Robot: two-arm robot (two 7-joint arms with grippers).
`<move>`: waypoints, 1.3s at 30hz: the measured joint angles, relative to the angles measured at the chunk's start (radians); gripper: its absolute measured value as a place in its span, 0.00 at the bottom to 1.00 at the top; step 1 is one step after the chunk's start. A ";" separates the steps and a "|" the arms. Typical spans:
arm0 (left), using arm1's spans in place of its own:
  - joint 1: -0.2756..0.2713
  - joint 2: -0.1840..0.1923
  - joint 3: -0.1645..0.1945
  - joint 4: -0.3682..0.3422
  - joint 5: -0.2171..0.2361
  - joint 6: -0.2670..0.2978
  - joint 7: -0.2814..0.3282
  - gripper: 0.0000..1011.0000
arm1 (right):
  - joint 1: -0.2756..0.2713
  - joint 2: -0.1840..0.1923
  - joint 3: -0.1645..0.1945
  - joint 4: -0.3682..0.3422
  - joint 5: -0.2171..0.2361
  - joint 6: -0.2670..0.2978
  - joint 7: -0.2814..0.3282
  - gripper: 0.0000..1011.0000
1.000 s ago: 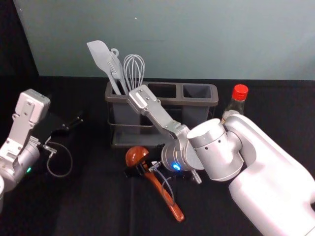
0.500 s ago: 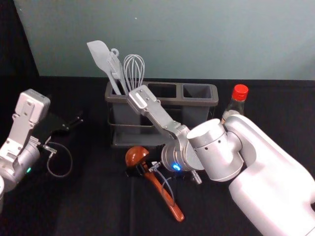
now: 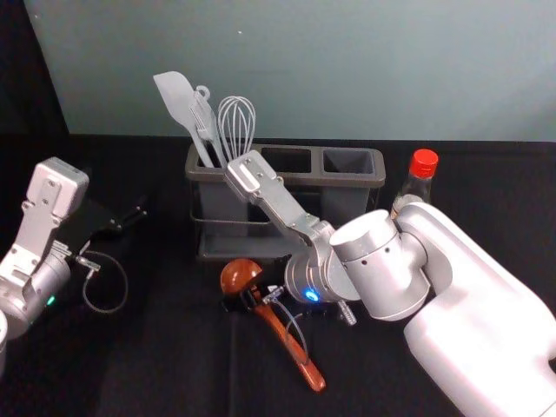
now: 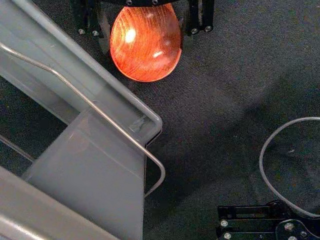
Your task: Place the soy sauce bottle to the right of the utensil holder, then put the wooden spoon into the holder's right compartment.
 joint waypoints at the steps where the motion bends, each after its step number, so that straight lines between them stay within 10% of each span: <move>1: 0.000 0.000 0.000 0.000 0.000 0.000 0.000 0.99 | 0.000 0.000 0.000 0.000 0.000 0.000 0.000 0.83; 24: 0.000 0.000 0.000 0.000 0.000 0.000 0.000 0.99 | -0.115 0.136 0.035 -0.298 -0.038 -0.216 0.103 0.83; 39: 0.000 0.000 0.000 0.000 0.000 0.000 0.000 0.99 | -0.264 0.213 0.190 -0.524 0.014 -0.406 0.118 0.83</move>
